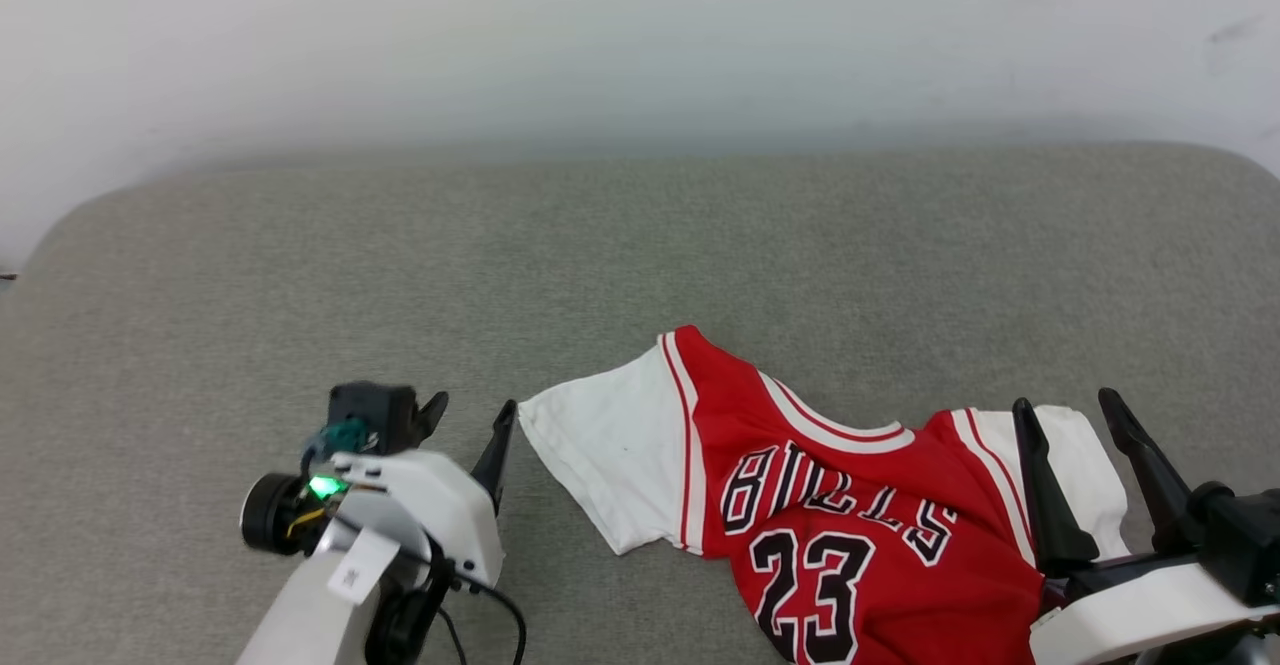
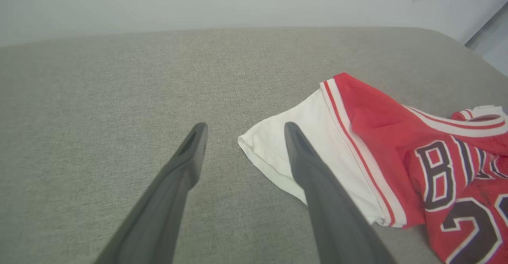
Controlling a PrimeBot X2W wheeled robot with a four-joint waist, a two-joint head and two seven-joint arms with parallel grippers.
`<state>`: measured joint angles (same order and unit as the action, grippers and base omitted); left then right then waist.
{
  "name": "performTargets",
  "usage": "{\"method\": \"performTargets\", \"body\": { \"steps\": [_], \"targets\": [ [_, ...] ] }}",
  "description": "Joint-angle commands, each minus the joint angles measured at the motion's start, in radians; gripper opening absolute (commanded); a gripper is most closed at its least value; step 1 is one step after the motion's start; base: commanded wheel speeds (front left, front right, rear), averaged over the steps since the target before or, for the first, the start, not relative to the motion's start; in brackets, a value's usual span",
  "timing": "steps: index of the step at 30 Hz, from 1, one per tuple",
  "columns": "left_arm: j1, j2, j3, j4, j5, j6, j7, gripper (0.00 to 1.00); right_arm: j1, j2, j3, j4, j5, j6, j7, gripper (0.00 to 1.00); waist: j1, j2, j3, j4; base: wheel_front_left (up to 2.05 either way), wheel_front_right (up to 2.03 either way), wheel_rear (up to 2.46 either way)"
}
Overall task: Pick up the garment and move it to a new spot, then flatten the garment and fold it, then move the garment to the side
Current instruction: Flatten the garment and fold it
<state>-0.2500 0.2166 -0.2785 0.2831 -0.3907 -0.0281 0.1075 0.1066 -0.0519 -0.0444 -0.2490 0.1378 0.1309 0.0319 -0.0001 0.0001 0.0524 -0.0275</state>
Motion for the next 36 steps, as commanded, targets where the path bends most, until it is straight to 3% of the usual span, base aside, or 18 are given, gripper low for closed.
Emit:
{"method": "performTargets", "body": {
  "steps": [1, 10, 16, 19, 20, 21, 22, 28, 36],
  "targets": [
    [-0.022, 0.004, -0.004, 0.005, -0.005, -0.008, 0.018, 1.00, 0.000, 0.002, 0.003, -0.005, 0.006, 0.000, -0.002, 1.00, 0.0001, -0.0001, 0.022, -0.021, 0.00, 0.00, 0.00],
    [-0.191, 0.055, -0.102, 0.118, -0.028, -0.075, 0.351, 1.00, -0.040, 0.002, 0.030, 0.014, 0.048, 0.000, -0.025, 1.00, 0.0001, -0.0001, 0.125, -0.091, 0.00, 0.00, 0.00],
    [-0.256, 0.104, -0.152, 0.217, -0.009, -0.086, 0.475, 1.00, -0.068, 0.002, 0.031, 0.043, 0.066, 0.000, -0.054, 1.00, 0.0001, -0.0001, 0.182, -0.126, 0.00, 0.00, 0.00],
    [-0.254, 0.107, -0.228, 0.270, -0.016, -0.098, 0.552, 0.99, -0.082, 0.002, 0.021, 0.071, 0.084, 0.000, -0.073, 1.00, 0.0001, -0.0001, 0.210, -0.136, 0.00, 0.00, 0.00],
    [-0.251, 0.104, -0.249, 0.274, -0.023, -0.101, 0.569, 0.44, -0.084, 0.002, 0.018, 0.077, 0.086, 0.000, -0.076, 1.00, 0.0001, -0.0001, 0.213, -0.136, 0.00, 0.00, 0.00],
    [-0.249, 0.101, -0.267, 0.271, -0.031, -0.103, 0.576, 0.06, -0.086, 0.002, 0.016, 0.082, 0.087, 0.000, -0.076, 1.00, 0.0001, -0.0001, 0.215, -0.136, 0.00, 0.00, 0.00],
    [-0.248, 0.101, -0.287, 0.269, -0.037, -0.104, 0.587, 0.00, -0.089, 0.002, 0.014, 0.086, 0.090, 0.000, -0.076, 1.00, 0.0001, -0.0001, 0.217, -0.136, 0.00, 0.00, 0.00],
    [-0.273, 0.133, -0.305, 0.233, -0.043, -0.099, 0.512, 0.00, -0.104, 0.002, -0.015, 0.129, 0.119, 0.000, -0.050, 1.00, 0.0001, -0.0001, 0.210, -0.123, 0.00, 0.00, 0.00],
    [-0.272, 0.107, -0.230, 0.176, -0.069, -0.033, 0.338, 0.00, -0.156, 0.002, -0.159, 0.325, 0.170, 0.000, 0.093, 1.00, 0.0001, -0.0001, 0.171, -0.079, 0.00, 0.00, 0.00]
  ]
}}
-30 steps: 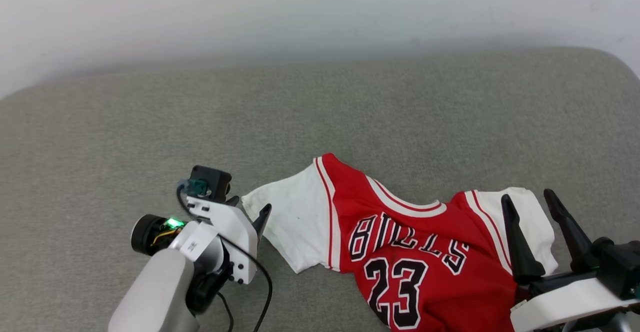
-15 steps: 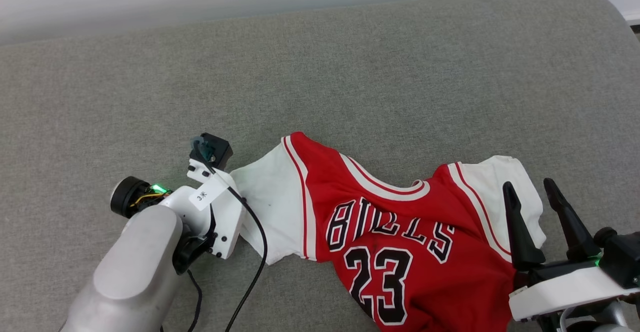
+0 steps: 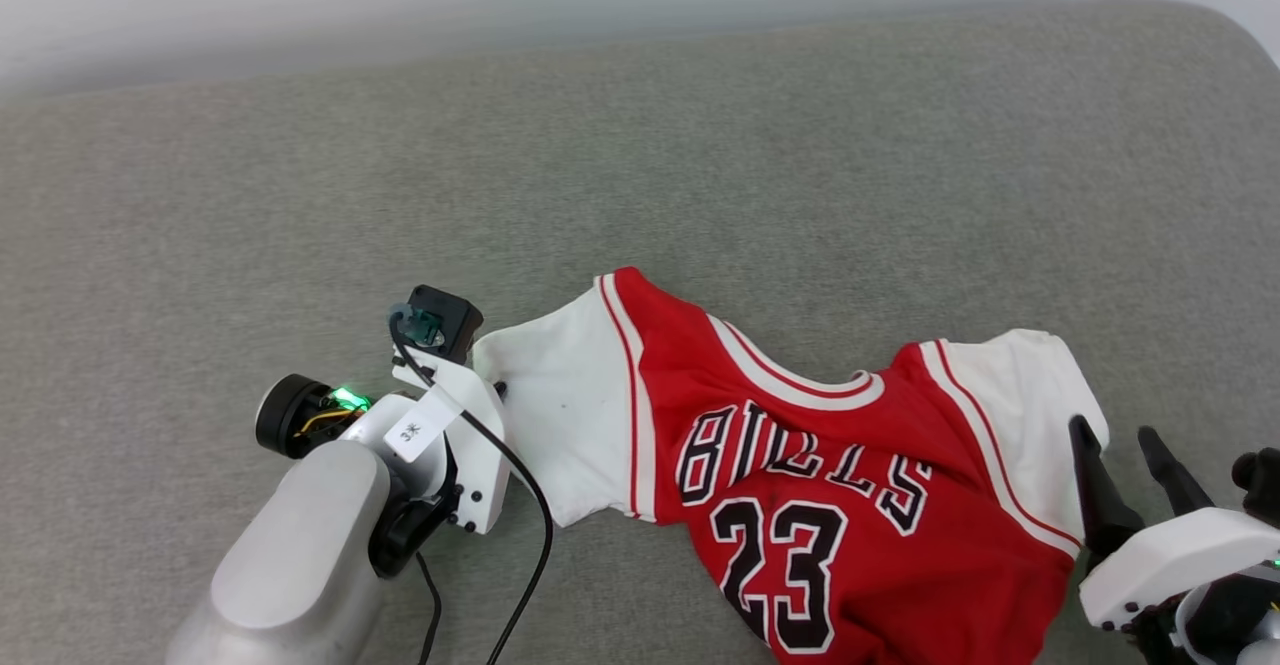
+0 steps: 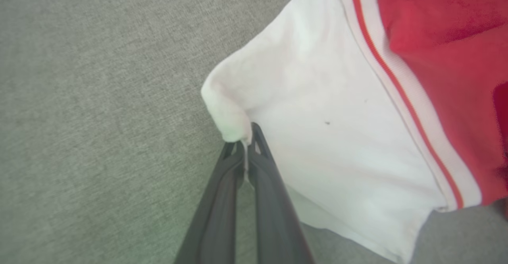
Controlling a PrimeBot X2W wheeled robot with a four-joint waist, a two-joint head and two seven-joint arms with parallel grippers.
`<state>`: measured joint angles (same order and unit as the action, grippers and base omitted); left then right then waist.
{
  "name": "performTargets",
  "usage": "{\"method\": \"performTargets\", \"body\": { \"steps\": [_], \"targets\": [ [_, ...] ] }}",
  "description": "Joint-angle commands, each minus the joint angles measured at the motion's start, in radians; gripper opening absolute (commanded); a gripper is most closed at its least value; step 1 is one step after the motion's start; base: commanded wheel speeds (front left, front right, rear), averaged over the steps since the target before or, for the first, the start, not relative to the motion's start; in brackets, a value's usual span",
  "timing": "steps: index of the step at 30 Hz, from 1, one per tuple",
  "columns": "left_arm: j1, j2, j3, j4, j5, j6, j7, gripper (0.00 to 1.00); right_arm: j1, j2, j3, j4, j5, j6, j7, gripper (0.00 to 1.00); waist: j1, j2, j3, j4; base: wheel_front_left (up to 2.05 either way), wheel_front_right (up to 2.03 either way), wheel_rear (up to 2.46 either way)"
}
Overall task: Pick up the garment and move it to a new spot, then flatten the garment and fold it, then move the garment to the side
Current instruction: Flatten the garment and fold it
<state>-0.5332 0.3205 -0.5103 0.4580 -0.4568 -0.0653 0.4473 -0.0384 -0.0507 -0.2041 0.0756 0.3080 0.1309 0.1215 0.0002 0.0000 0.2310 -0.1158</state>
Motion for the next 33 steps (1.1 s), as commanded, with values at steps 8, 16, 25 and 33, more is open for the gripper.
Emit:
{"method": "performTargets", "body": {
  "steps": [8, 16, 25, 33],
  "targets": [
    [0.035, -0.013, 0.016, -0.112, -0.012, 0.019, -0.090, 0.00, -0.138, -0.103, -0.053, 0.143, 0.047, 0.000, 0.272, 1.00, -0.0002, 0.0000, -0.015, 0.059, 0.00, 0.00, 0.00],
    [0.013, -0.021, 0.000, -0.225, 0.003, 0.021, -0.111, 0.00, -0.297, -0.238, 0.036, 0.262, 0.066, 0.000, 0.525, 1.00, -0.0002, 0.0000, 0.038, 0.107, 0.00, 0.00, 0.00],
    [0.006, -0.024, -0.005, -0.297, 0.000, 0.021, -0.141, 0.00, -0.322, -0.256, 0.162, 0.385, 0.103, 0.001, 0.677, 1.00, -0.0002, 0.0000, 0.088, 0.133, 0.00, 0.00, 0.00],
    [0.026, -0.013, 0.013, -0.298, -0.013, 0.032, -0.166, 0.00, -0.351, -0.288, 0.164, 0.380, 0.127, 0.000, 0.688, 0.00, -0.0002, 0.0000, 0.067, 0.128, 0.00, 0.00, 0.00]
  ]
}}
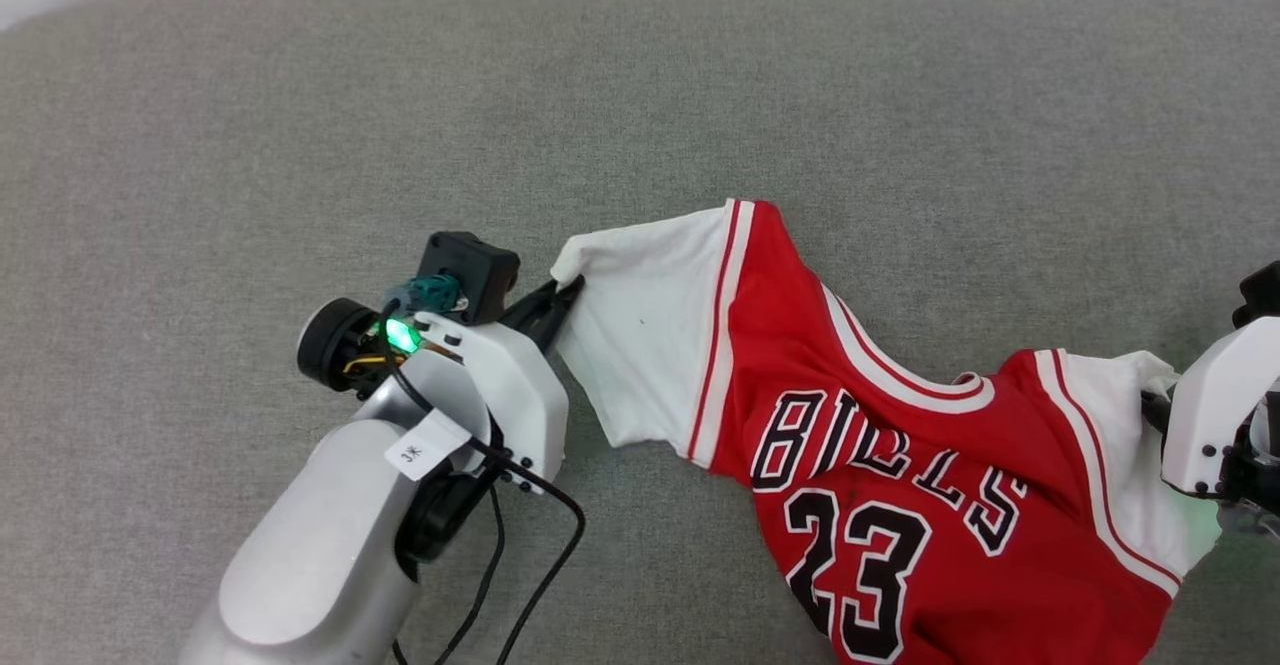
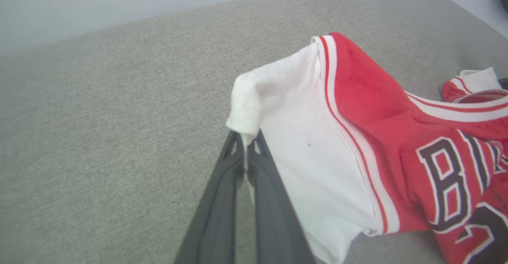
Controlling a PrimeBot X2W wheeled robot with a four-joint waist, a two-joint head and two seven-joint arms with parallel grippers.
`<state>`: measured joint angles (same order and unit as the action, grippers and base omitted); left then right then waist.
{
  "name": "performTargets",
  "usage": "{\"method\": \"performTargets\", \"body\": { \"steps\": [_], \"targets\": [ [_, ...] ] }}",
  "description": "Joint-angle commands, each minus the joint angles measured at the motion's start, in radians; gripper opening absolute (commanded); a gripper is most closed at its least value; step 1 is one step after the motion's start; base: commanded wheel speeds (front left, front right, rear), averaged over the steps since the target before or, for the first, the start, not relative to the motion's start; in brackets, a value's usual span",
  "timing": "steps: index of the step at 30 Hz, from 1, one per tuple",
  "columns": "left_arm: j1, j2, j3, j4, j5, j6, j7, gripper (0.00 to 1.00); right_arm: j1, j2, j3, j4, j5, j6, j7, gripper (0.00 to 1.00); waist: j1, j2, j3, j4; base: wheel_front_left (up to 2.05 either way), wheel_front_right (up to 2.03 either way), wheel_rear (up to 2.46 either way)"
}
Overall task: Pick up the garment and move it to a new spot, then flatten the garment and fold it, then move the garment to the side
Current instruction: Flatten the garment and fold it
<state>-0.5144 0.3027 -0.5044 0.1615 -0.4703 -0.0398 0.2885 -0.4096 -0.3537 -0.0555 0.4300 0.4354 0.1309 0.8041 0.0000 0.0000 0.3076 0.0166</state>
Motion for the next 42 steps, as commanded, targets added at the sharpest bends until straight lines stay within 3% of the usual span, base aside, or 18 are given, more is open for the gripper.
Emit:
{"method": "performTargets", "body": {
  "steps": [1, 11, 20, 32, 42],
  "targets": [
    [0.008, 0.008, 0.011, 0.000, 0.000, 0.008, -0.014, 0.00, 0.008, 0.008, 0.010, 0.014, -0.003, 0.000, -0.002, 0.00, 0.0000, 0.0000, -0.018, -0.007, 0.00, 0.00, 0.00],
    [-0.036, 0.056, 0.101, 0.039, -0.023, 0.046, -0.061, 0.00, -0.083, -0.037, -0.043, -0.077, -0.033, 0.000, -0.063, 0.00, 0.0000, 0.0000, -0.117, -0.024, 0.00, 0.00, 0.00],
    [-0.237, 0.110, 0.174, 0.177, -0.033, 0.025, -0.070, 0.00, -0.276, -0.006, -0.077, -0.038, -0.104, 0.000, -0.161, 0.00, 0.0000, 0.0000, -0.148, -0.032, 0.00, 0.00, 0.00],
    [-0.685, 0.136, 0.182, 0.419, 0.051, 0.006, -0.161, 0.00, -0.727, 0.037, -0.114, 0.080, -0.271, -0.001, -0.376, 0.00, 0.0000, 0.0000, -0.026, -0.046, 0.00, 0.00, 0.00],
    [-1.023, 0.154, 0.187, 0.549, 0.114, -0.007, -0.304, 0.00, -1.091, 0.074, -0.134, 0.183, -0.371, -0.001, -0.525, 0.00, 0.0000, 0.0000, 0.130, -0.065, 0.00, 0.00, 0.00]
  ]
}}
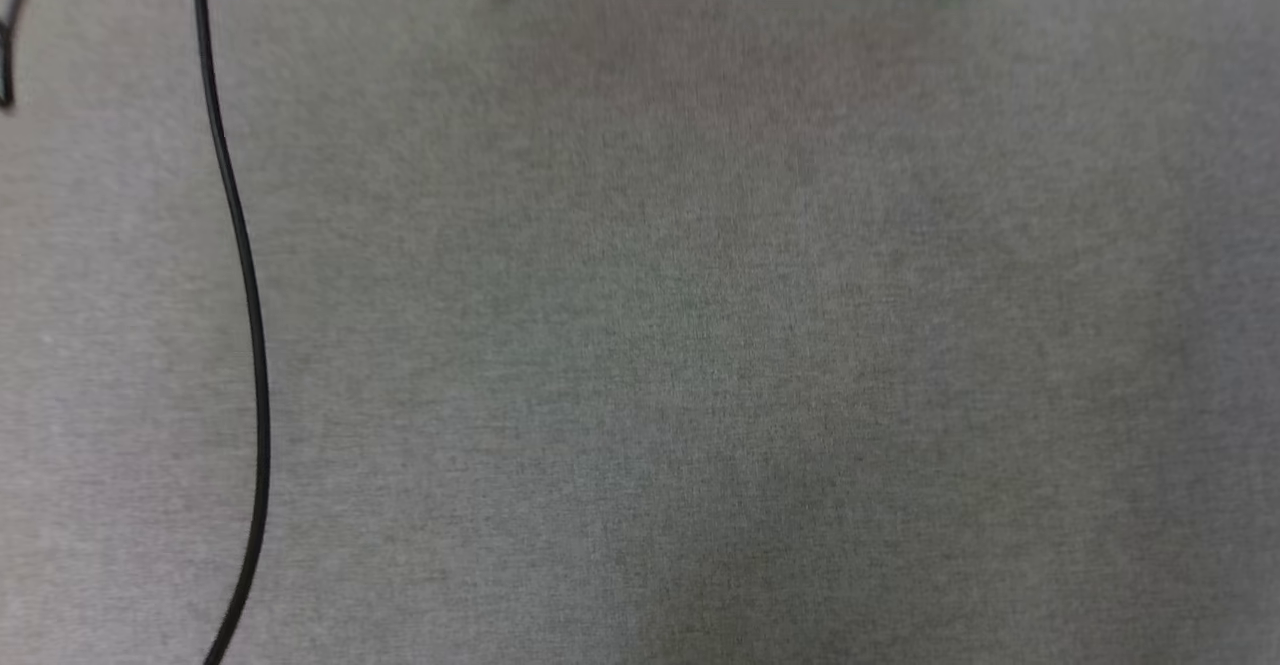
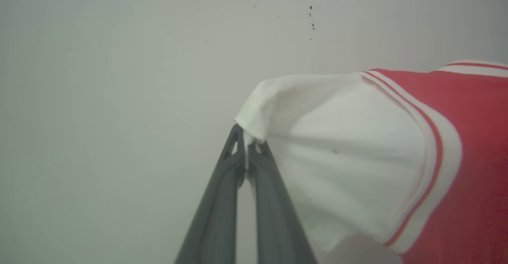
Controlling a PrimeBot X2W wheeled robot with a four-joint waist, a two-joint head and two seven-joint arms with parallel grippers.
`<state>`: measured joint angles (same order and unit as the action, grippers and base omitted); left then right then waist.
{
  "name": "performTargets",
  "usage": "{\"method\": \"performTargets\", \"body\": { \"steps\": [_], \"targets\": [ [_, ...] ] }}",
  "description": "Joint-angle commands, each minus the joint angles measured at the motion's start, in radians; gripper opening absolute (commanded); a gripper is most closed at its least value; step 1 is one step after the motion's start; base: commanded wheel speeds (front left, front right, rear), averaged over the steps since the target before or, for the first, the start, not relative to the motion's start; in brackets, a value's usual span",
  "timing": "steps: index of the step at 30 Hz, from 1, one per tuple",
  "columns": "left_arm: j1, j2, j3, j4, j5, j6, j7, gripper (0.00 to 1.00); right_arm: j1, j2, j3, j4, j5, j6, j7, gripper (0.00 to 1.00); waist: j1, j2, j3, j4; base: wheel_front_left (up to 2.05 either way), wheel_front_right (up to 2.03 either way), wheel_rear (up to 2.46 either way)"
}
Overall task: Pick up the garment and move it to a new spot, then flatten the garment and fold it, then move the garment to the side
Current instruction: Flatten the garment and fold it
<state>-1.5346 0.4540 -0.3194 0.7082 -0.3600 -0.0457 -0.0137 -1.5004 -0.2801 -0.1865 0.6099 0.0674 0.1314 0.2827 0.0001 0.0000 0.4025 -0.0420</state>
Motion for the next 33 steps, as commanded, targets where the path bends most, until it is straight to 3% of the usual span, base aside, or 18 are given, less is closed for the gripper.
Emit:
{"method": "performTargets", "body": {
  "steps": [1, 10, 17, 22, 28, 33],
  "targets": [
    [-0.025, 0.001, 0.003, 0.014, 0.004, -0.003, -0.015, 0.00, -0.025, 0.009, -0.001, 0.012, -0.008, -0.001, -0.017, 0.00, -0.0001, 0.0000, 0.052, -0.008, 0.00, 0.00, 0.00],
    [-0.085, -0.026, 0.019, 0.140, -0.039, -0.031, -0.081, 0.00, -0.124, 0.081, 0.033, 0.129, -0.007, -0.001, -0.120, 0.00, -0.0001, 0.0000, 0.164, -0.021, 0.00, 0.00, 0.00],
    [-0.011, -0.051, 0.035, 0.227, -0.115, -0.066, -0.110, 0.00, -0.056, 0.113, 0.118, 0.216, 0.064, -0.001, -0.171, 0.00, -0.0001, 0.0000, 0.198, -0.016, 0.00, 0.00, 0.00],
    [0.157, -0.055, 0.026, 0.259, -0.177, -0.083, -0.158, 0.00, 0.119, 0.122, 0.236, 0.233, 0.161, -0.001, -0.191, 0.00, -0.0001, 0.0000, 0.169, -0.014, 0.00, 0.00, 0.00],
    [0.438, -0.066, 0.011, 0.216, -0.283, -0.085, -0.217, 0.00, 0.420, 0.076, 0.349, 0.174, 0.281, -0.001, -0.216, 0.00, -0.0001, 0.0000, 0.091, -0.003, 0.00, 0.00, 0.00],
    [0.671, -0.066, -0.022, 0.127, -0.338, -0.086, -0.243, 0.00, 0.672, 0.023, 0.374, 0.081, 0.358, -0.001, -0.247, 0.00, -0.0001, 0.0000, 0.013, 0.015, 0.00, 0.00, 0.00]
  ]
}}
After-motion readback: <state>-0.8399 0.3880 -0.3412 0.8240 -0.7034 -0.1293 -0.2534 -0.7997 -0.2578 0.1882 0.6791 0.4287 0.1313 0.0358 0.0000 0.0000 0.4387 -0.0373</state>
